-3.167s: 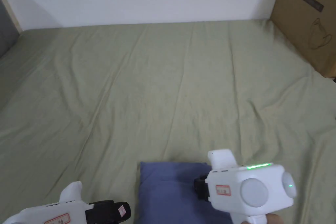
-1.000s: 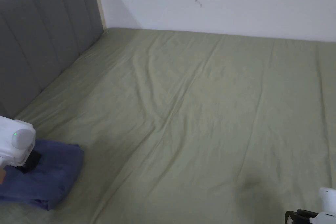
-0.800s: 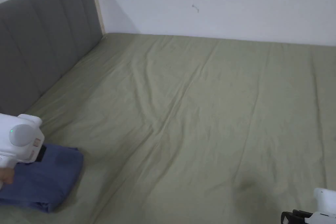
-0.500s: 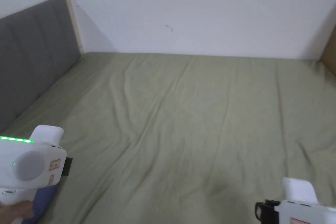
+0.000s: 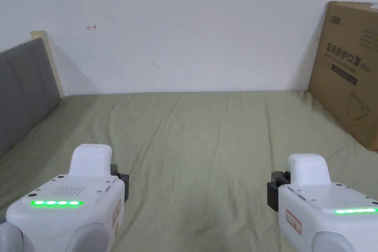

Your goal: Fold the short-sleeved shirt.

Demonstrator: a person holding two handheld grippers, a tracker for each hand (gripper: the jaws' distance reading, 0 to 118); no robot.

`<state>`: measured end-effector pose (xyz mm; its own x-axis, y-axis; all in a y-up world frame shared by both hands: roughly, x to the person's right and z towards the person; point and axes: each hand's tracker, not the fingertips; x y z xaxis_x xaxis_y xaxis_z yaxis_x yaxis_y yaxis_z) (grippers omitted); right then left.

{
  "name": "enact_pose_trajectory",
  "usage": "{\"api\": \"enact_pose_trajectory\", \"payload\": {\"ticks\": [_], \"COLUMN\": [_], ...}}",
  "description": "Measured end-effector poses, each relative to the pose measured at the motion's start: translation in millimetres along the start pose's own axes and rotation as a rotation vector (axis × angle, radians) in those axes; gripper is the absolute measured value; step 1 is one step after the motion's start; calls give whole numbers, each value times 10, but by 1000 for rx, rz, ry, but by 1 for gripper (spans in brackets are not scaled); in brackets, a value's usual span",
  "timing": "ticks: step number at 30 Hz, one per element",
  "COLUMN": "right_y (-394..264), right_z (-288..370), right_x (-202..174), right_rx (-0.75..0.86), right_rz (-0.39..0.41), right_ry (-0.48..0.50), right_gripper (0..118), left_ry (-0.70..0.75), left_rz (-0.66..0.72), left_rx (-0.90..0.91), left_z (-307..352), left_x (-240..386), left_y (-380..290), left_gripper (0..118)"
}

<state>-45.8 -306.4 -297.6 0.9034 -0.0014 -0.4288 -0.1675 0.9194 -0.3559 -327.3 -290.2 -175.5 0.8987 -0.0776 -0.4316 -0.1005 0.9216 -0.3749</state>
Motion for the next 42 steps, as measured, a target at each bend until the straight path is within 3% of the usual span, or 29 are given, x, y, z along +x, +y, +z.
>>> {"api": "enact_pose_trajectory", "payload": {"ticks": [5,16,28,29,30,32,33,34,36,38,42], "right_y": [171,166,147,144,139,133,139,145,156,169,171], "right_z": [272,527,529,528,529,506,500,495,473,448,425], "right_x": [-49,-93,-118,-130,-144,-147,-150,-146,-128,-111,-132], "right_rx": [125,208,201,201,202,208,205,203,191,182,181], "right_rz": [9,7,20,22,24,33,37,39,34,25,45], "right_ry": [-59,-89,-82,-82,-84,-97,-102,-102,-100,-97,-115], "right_gripper": [0,0,0,0,3,15,30,47,91,108,110], "left_ry": [86,103,32,30,28,23,21,17,13,15,14], "left_rz": [82,-40,1,-6,-10,-15,-11,1,22,23,7], "left_rx": [159,295,278,281,282,277,271,263,239,230,233], "left_z": [337,600,579,585,585,570,553,534,503,463,434], "left_x": [206,450,461,473,480,490,484,476,466,466,483], "left_y": [64,30,2,-3,-3,5,5,9,24,30,21], "left_gripper": [0,0,0,2,13,45,66,78,99,103,103]}}
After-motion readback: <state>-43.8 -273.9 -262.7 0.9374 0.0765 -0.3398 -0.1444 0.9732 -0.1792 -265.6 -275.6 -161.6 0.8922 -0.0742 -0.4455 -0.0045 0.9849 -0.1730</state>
